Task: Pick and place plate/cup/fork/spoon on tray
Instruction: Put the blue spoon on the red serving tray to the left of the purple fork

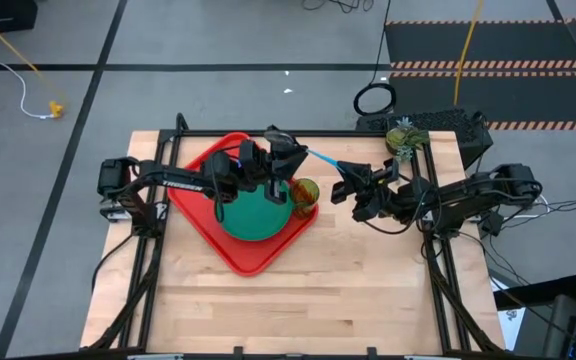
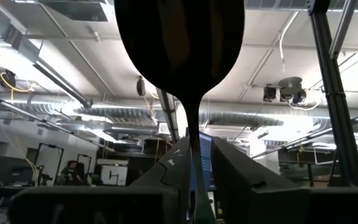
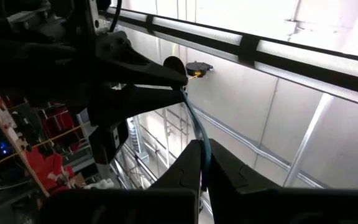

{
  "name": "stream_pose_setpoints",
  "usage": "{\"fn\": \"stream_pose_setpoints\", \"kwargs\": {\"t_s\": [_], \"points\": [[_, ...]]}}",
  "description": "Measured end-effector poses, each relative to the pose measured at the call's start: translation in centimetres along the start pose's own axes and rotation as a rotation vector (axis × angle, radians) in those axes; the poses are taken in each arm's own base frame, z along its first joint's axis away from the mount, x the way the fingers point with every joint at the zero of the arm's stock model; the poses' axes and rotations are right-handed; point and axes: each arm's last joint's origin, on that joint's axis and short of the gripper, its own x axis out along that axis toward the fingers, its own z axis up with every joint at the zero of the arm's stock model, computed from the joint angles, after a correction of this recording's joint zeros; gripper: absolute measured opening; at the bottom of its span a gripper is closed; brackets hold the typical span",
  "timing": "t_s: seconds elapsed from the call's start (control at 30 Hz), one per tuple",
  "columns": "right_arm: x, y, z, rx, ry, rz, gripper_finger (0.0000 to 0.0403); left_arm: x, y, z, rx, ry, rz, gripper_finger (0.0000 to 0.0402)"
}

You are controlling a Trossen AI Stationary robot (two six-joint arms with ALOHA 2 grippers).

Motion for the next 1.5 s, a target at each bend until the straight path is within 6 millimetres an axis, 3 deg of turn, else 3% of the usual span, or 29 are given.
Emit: {"fn": "stream_pose_setpoints", "kwargs": {"t_s": [0.53, 0.73, 1.03, 1.23, 1.5], "points": [[0.0, 0.2, 0.0, -0.005, 0.003, 0.02, 0.0, -0.1, 0.4, 0.1, -0.003, -0.013, 0.006, 0.0061], [0.0, 0.2, -0.1, 0.013, 0.022, 0.021, 0.0, -0.1, 0.5, 0.1, 0.01, -0.007, -0.008, 0.0013], [0.0, 0.2, -0.3, 0.012, 0.09, 0.021, 0.0022, -0.3, 2.3, 0.2, -0.015, 0.031, -0.014, 0.0012], [-0.1, 0.3, -0.7, 0.098, 0.23, 0.017, 0.007, -0.3, 3.6, 1.6, -0.016, 0.144, 0.012, 0.0012], [-0.3, 1.4, -1.0, 0.231, 0.362, 0.087, 0.0118, -0.8, 2.9, 6.2, 0.104, 0.335, 0.08, 0.0012]]}}
